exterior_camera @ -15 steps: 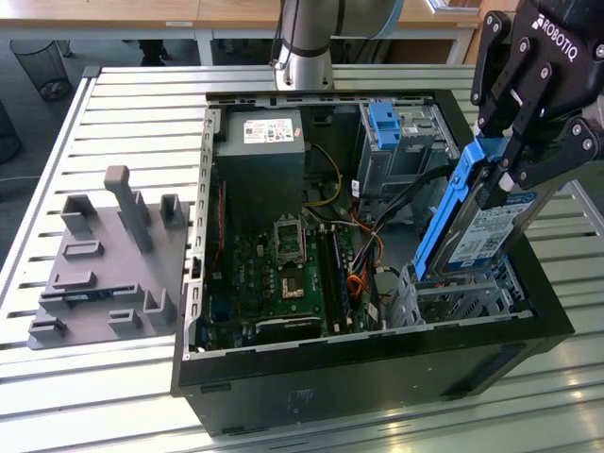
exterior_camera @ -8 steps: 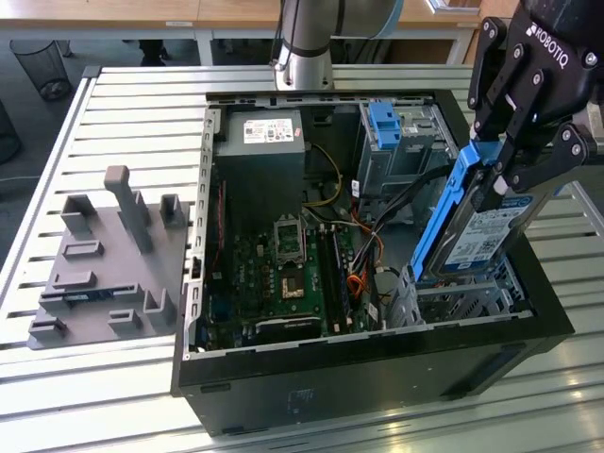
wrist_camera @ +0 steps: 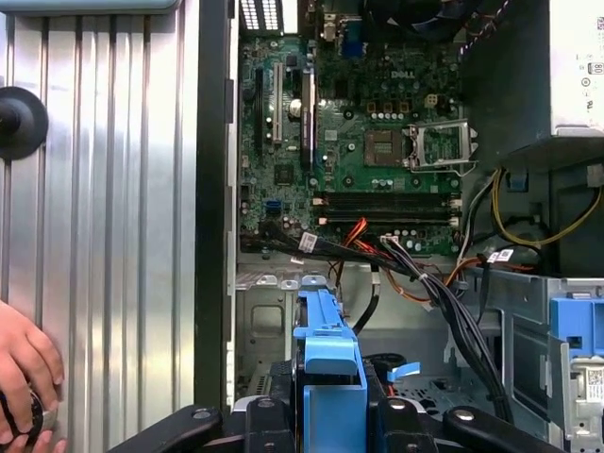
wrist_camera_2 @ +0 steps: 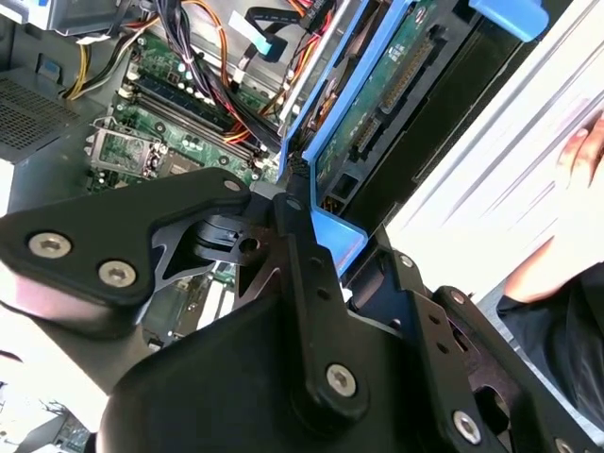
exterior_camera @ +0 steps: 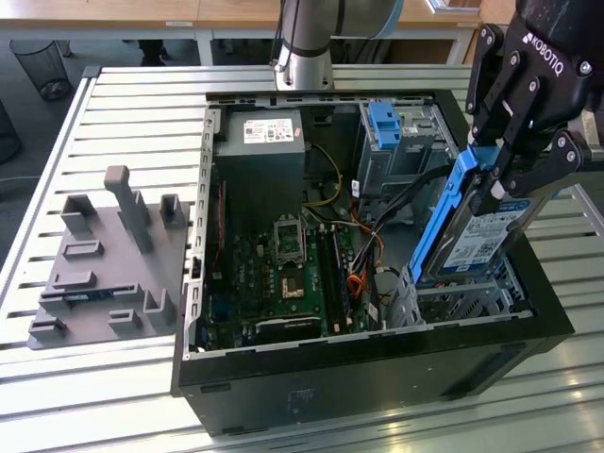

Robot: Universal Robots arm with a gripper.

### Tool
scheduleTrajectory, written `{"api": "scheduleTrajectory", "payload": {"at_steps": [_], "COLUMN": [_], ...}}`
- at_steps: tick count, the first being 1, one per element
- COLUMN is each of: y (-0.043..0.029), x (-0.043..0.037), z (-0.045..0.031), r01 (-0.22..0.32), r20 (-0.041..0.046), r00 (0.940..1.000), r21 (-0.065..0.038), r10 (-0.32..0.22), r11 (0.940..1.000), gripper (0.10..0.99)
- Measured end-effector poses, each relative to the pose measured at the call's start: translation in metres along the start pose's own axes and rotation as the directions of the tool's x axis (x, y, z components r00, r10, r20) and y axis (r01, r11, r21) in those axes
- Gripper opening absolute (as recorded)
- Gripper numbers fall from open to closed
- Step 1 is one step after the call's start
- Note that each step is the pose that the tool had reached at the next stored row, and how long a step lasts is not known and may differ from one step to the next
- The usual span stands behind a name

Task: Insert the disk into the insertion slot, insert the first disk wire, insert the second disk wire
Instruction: 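Insert the disk into the insertion slot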

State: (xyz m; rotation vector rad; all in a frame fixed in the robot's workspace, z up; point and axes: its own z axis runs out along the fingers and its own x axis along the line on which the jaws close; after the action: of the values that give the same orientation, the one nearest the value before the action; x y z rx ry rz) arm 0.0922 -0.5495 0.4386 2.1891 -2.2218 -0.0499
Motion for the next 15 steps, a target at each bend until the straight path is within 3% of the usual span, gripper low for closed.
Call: {"api": "scheduleTrajectory", "payload": {"at_steps": [15], "y": [-0.0005], "x": [0.0001], "z": [0.0141], "r01": [0.0], "r20": [-0.0017], "r00": [1.0], "r21": [0.0], "r10": [0.0], "r11": [1.0], "gripper": [0.365]}}
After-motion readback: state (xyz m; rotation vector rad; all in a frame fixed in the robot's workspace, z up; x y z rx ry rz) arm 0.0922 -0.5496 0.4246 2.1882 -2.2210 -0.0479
